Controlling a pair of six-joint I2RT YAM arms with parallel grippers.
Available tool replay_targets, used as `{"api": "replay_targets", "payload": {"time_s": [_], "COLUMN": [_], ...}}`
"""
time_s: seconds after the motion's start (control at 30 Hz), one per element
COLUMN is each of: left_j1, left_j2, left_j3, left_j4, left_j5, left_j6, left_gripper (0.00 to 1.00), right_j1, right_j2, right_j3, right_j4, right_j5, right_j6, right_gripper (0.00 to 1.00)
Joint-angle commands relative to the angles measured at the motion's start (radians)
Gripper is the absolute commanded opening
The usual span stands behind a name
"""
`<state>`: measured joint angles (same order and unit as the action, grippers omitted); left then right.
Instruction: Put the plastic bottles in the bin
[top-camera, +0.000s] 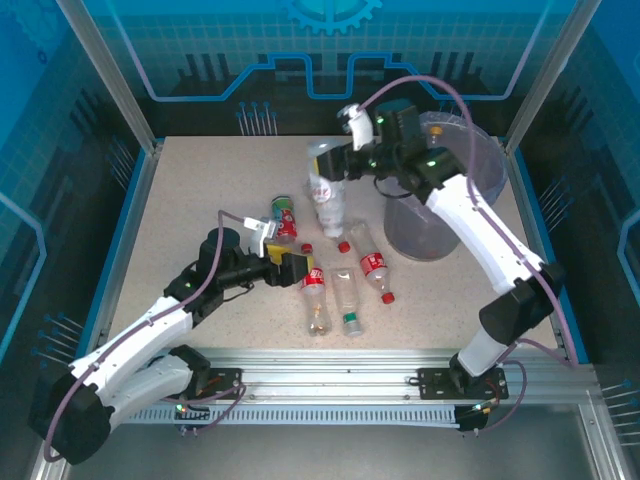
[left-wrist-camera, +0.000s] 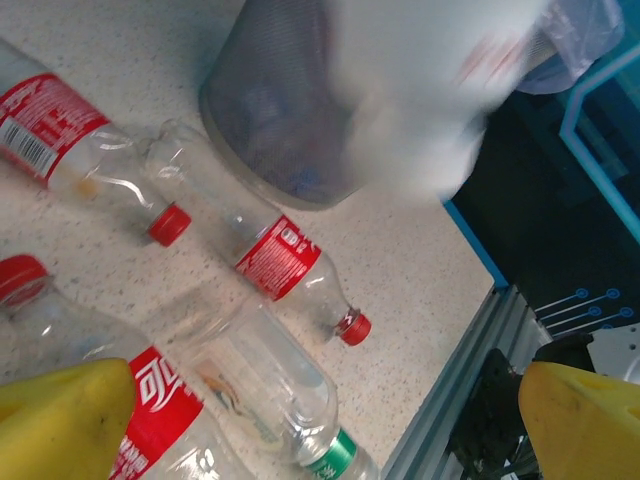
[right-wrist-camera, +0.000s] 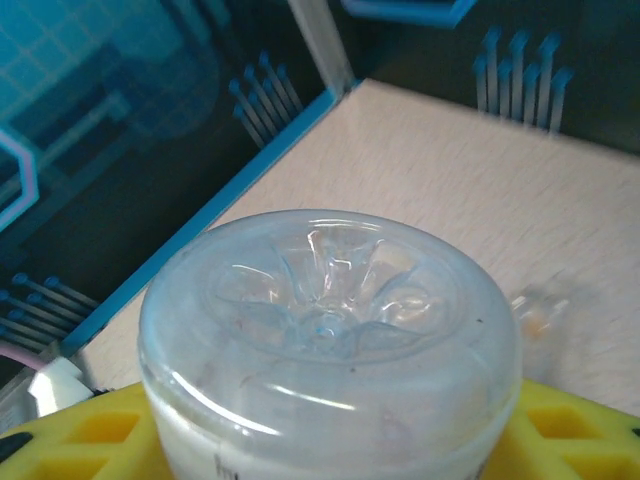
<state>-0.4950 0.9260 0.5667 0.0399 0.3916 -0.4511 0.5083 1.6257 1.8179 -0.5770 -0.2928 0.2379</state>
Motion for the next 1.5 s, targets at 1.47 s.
{"api": "replay_targets", "payload": {"time_s": [1.47], "left_j1": [-0.053], "left_j2": [0.223], "left_j3": [0.016], "left_j4": [-0.153], "left_j5": [-0.13], "left_j6": [-0.104], "left_gripper": [0.99], "right_j1": [-0.473], "right_j2": [-0.056], "right_j3": [-0.263], "right_j4": [-0.168], "right_j5": [0.141], "right_j6": [-0.207], "right_gripper": [0.51]}}
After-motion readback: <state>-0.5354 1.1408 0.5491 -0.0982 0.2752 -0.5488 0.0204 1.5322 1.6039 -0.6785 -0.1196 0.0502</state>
